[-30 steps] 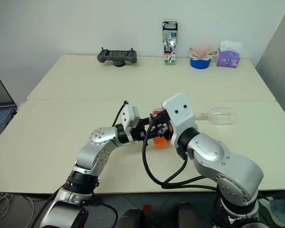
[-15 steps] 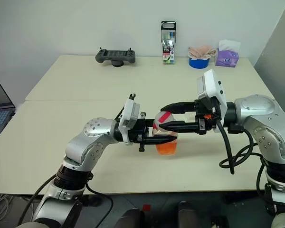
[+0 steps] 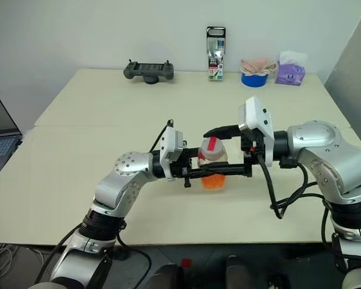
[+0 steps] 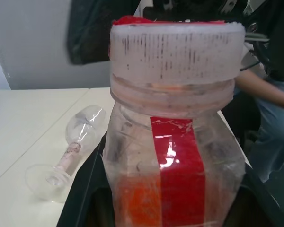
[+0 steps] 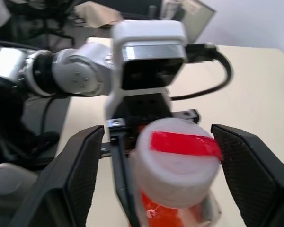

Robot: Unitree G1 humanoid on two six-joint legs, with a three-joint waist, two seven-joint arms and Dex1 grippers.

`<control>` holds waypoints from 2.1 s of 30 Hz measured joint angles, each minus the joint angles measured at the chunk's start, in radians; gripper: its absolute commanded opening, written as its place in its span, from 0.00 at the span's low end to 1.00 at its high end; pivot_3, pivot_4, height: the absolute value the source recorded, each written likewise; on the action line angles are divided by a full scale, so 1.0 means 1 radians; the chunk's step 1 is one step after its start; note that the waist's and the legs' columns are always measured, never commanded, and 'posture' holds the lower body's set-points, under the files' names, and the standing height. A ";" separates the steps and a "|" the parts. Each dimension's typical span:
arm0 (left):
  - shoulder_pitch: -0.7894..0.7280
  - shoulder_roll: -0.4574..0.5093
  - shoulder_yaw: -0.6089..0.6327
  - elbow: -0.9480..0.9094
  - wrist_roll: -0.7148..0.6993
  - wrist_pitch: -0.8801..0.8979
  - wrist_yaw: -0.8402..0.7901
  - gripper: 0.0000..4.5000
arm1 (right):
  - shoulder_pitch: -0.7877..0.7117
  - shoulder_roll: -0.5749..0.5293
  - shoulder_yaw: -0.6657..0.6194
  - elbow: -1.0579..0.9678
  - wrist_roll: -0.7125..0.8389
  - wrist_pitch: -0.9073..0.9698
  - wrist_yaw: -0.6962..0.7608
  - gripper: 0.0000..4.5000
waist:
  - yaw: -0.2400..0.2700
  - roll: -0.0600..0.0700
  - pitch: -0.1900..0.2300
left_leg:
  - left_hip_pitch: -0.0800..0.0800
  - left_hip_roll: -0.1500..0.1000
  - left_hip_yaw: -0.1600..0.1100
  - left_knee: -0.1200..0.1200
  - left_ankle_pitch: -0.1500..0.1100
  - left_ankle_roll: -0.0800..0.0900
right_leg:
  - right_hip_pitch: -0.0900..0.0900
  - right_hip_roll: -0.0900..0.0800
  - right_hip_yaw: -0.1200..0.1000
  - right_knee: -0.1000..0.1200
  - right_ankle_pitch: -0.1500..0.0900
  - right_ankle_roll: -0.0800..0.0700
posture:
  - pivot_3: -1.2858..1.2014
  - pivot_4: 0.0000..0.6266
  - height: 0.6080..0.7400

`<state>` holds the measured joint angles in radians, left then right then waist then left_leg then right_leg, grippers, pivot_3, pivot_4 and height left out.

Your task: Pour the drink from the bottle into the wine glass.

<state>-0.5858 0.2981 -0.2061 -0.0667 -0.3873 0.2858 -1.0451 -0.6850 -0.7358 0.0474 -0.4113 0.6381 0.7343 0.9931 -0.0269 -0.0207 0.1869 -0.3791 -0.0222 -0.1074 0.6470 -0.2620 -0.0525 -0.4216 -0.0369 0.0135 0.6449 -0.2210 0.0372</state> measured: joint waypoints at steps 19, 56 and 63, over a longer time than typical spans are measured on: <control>-0.033 -0.034 0.001 0.133 0.011 -0.077 -0.005 0.38 | 0.153 0.215 -0.119 -0.382 0.129 0.313 -0.717 0.86 | -0.002 0.000 0.000 | 0.001 0.000 0.000 0.000 0.000 0.001 | 0.000 0.001 0.000 0.002 0.000 0.000 | 0.52 0.24 1.00; -0.033 -0.025 0.016 0.157 0.032 -0.088 0.031 0.38 | 0.228 0.150 -0.146 -0.370 0.128 0.374 -0.708 0.86 | -0.003 0.000 0.000 | 0.001 0.000 0.000 0.000 0.000 0.001 | 0.000 0.001 0.000 0.001 0.000 0.000 | 0.52 0.24 1.00; -0.033 -0.026 0.018 0.157 0.034 -0.096 0.033 0.38 | 0.218 0.208 -0.173 -0.380 0.208 0.374 -0.738 0.86 | -0.003 0.000 0.000 | 0.000 0.000 0.000 0.000 0.000 0.001 | 0.000 0.001 0.000 0.001 0.000 0.000 | 0.52 0.24 1.00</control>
<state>-0.6188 0.2724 -0.1880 0.0900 -0.3535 0.1897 -1.0123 -0.4668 -0.5279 -0.1252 -0.7916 0.8461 1.1087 0.2555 -0.0300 -0.0204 0.1867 -0.3788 -0.0221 -0.1074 0.6472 -0.2616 -0.0517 -0.4214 -0.0363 0.0138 0.6462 -0.2206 0.0369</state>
